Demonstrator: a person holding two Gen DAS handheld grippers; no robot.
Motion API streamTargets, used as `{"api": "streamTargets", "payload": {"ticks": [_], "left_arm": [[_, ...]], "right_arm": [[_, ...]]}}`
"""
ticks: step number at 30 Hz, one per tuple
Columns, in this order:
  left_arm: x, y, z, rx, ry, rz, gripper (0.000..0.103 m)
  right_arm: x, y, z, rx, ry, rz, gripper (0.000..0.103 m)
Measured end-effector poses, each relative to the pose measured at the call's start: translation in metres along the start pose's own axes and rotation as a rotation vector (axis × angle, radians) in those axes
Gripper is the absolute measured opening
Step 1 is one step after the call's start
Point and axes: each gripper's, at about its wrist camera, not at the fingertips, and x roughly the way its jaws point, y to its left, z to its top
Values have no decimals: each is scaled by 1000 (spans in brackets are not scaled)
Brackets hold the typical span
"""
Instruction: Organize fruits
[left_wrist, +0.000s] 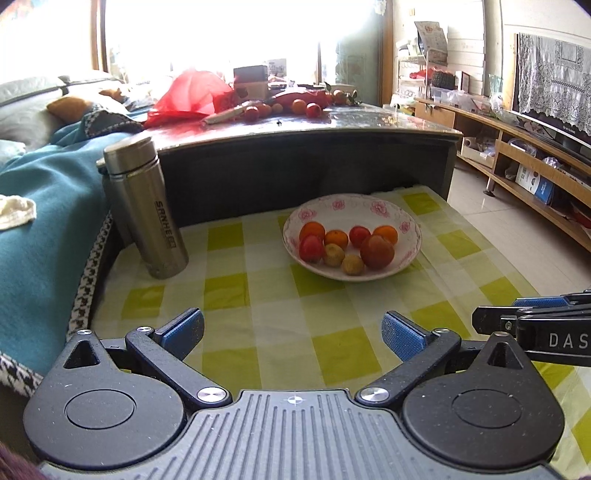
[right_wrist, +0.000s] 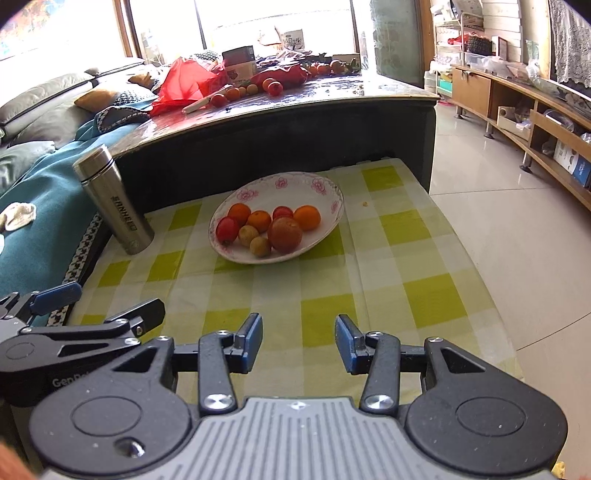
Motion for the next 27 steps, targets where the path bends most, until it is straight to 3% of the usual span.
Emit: {"api": "streamTargets", "payload": {"ticks": [27], "left_arm": [[-27, -9, -33, -19, 65, -9, 103]], "right_arm": [[-29, 8, -47, -8, 47, -16, 51]]}}
